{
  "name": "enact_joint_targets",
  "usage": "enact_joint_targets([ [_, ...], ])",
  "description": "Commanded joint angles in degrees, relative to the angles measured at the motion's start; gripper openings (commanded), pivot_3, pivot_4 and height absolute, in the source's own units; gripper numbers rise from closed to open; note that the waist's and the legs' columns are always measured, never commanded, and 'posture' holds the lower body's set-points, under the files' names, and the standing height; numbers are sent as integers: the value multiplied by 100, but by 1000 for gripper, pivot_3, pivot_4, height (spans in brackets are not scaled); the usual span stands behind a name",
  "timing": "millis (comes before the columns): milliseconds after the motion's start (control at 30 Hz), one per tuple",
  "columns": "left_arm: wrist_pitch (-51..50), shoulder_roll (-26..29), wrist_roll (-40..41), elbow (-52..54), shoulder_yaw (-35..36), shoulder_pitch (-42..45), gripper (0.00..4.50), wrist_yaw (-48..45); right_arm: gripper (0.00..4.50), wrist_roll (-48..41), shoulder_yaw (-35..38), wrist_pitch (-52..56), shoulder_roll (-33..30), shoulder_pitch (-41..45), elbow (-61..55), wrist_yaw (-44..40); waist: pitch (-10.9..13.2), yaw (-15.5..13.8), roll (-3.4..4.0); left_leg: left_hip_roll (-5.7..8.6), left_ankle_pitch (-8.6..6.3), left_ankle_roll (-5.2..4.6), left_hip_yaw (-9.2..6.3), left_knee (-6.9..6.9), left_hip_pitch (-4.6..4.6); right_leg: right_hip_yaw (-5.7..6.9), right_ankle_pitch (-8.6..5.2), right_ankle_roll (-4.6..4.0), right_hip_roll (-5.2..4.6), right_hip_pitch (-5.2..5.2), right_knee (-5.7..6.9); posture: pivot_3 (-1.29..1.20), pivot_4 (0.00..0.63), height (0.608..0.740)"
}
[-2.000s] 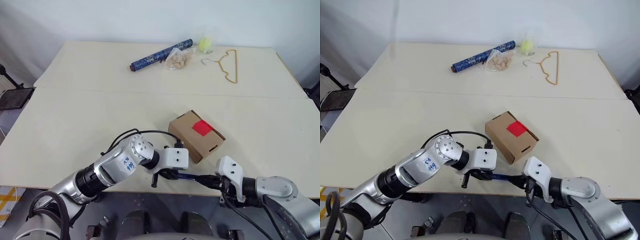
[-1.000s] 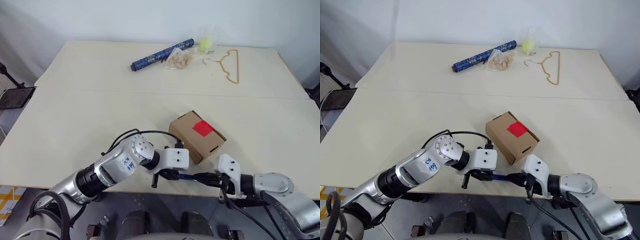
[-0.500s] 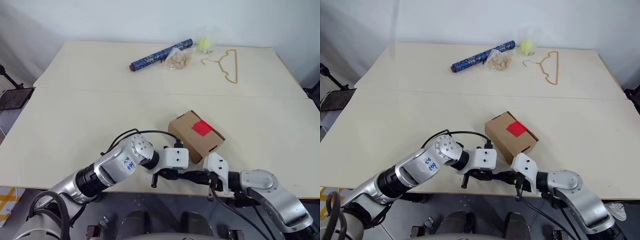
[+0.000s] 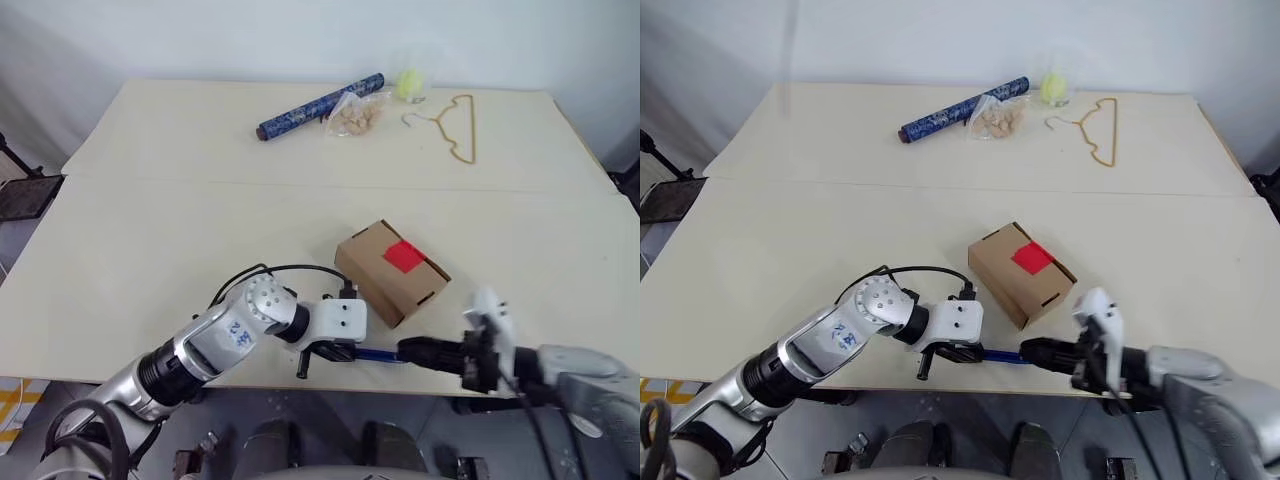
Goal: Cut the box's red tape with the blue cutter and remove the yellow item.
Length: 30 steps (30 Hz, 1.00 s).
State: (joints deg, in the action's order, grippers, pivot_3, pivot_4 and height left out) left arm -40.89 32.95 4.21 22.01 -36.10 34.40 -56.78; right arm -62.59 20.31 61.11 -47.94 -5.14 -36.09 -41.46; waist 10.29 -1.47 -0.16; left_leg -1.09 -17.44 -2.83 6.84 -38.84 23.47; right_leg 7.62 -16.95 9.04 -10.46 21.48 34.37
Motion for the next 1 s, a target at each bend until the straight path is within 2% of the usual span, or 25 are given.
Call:
enact_joint_targets([
  [33, 973, 96, -48, 179, 535, -184, 424, 175, 1944, -2091, 804, 696, -859, -31, -69, 825, 8, -4, 11, 1, 0, -2, 1, 3, 1, -3, 0, 0, -1, -2, -11, 0, 150, 740],
  [167, 1806, 197, -1, 223, 763, -294, 424, -10, 3385, -4326, 722, 526, -2279, -102, 381, 1968, 10, -11, 11, 2, -1, -9, 1, 6, 8, -2, 0, -2, -3, -9, -35, 0, 150, 740],
  [233, 2126, 156, -26, 231, 810, -270, 424, -37, 4081, -4912, 277, 446, -3087, 27, 555, 2484, 13, -6, 18, 8, -6, -18, 7, 5, 15, 2, 1, 1, -5, -6, -46, 0, 150, 740],
  [267, 2268, 130, -33, 236, 810, -257, 424, -62, 4371, -5014, 0, 293, -3212, 182, 673, 2611, 14, 0, 17, 11, -9, -23, 14, 4, 17, 2, 2, 3, -8, -2, -47, 0, 150, 740],
  [333, 2415, 91, -39, 231, 794, -249, 424, -101, 4445, -5041, -418, 84, -3235, 509, 879, 2590, 24, 1, -9, 8, -10, -24, 15, -4, 19, 9, 4, 6, -6, -3, -49, 0, 150, 740],
  [533, 2466, -70, -55, 315, 690, -245, 424, -128, 4445, -5041, -1562, 388, -3428, 1377, 1286, 2639, 26, -12, -4, 18, -4, -37, 4, -25, 66, 22, 16, 29, -2, 12, -47, 0, 150, 740],
  [633, 2434, -170, -103, 295, 646, -198, 424, -126, 4445, -5041, -1941, 441, -3301, 1690, 1380, 2673, 26, -7, -4, 21, -4, -41, 4, -28, 69, 22, 20, 35, -3, 10, -51, 0, 150, 740],
  [833, 2369, -484, -188, 111, 538, -14, 424, -98, 4445, -5041, -2472, 322, -2728, 2010, 1483, 3060, 26, -10, -3, 20, -3, -40, 1, -29, 69, 25, 20, 35, -2, 10, -49, 0, 150, 740],
  [1000, 2341, -669, -255, -21, 494, 112, 424, -120, 4445, -5041, -2534, 405, -2443, 2178, 1632, 3292, 26, -8, -3, 23, 0, -45, 3, -32, 70, 24, 21, 36, -3, 9, -48, 0, 150, 740],
])
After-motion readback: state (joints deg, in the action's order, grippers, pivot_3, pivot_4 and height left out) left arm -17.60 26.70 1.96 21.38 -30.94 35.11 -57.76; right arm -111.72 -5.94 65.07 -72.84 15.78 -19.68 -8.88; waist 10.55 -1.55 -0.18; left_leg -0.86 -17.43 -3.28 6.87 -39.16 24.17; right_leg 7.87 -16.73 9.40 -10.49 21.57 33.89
